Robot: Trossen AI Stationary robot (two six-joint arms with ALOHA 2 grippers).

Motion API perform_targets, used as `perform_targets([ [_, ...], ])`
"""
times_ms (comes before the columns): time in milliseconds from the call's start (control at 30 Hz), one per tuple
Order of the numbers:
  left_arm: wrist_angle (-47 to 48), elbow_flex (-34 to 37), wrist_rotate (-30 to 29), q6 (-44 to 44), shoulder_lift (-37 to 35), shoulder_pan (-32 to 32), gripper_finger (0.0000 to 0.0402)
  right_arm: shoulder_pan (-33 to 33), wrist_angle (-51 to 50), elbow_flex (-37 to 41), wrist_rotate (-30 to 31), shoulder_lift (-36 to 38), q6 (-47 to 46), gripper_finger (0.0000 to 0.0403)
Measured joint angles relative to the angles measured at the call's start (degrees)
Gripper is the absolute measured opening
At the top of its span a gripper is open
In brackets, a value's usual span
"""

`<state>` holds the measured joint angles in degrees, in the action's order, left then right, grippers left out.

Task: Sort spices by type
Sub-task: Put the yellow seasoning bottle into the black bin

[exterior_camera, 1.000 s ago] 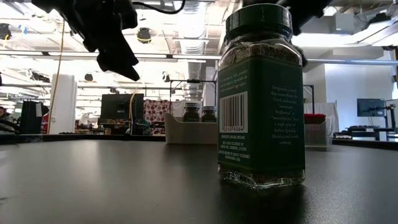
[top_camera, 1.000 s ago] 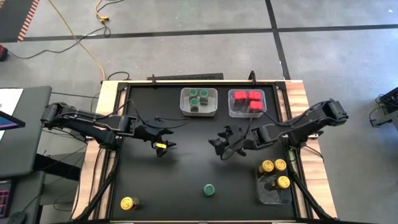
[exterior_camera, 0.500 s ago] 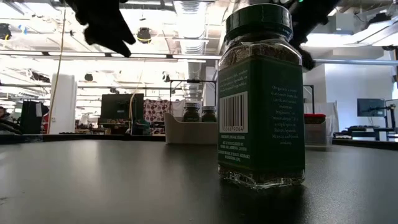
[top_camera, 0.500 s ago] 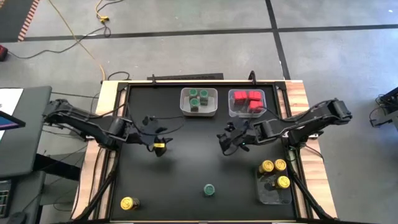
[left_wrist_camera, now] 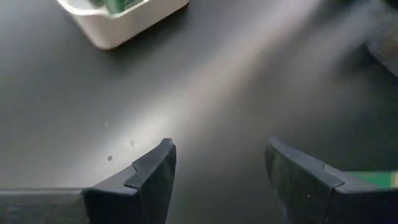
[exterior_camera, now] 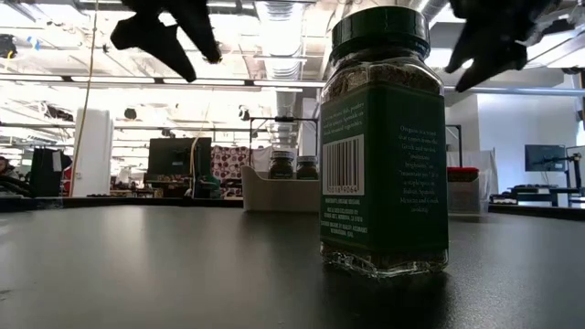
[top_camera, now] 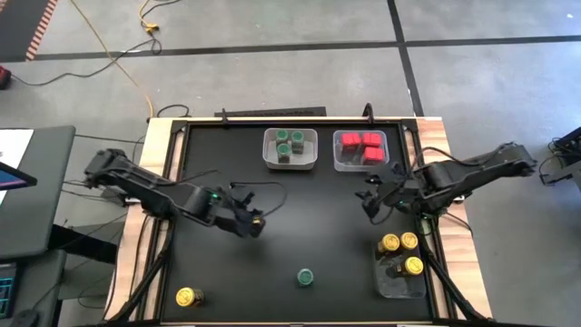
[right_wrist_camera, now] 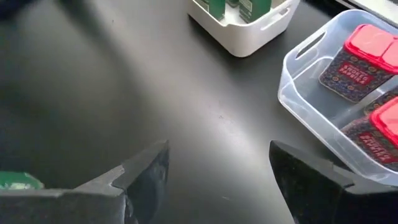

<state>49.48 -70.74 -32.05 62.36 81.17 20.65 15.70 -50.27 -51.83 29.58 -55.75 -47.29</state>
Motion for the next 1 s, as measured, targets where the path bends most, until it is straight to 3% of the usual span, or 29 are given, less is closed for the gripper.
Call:
perform_targets([
  [167,8.7,-8.85,0.97,13.25,7.19,1.19,0.0231,0.07,-0.22,5.72,-0.01,5.85,1.29,0.0302],
  [467,27.16,-16.38,14.26,47.62,10.79,13.26,0.0231,0.1,6.26,15.35,-4.76,11.83,2.49,0.0302],
  [567,31.65,-16.4,23.29,58.27,10.77,17.54,0.0231,0.1,7.47,16.79,-5.63,12.77,3.38,0.0302],
  [700,32.5,-16.22,32.41,64.84,10.79,21.79,0.0231,0.1,7.72,16.78,-5.73,12.79,3.96,0.0302],
  [1000,27.0,-16.16,36.53,70.23,10.79,27.71,0.0231,0.1,10.72,16.78,-5.73,12.75,5.8,0.0302],
])
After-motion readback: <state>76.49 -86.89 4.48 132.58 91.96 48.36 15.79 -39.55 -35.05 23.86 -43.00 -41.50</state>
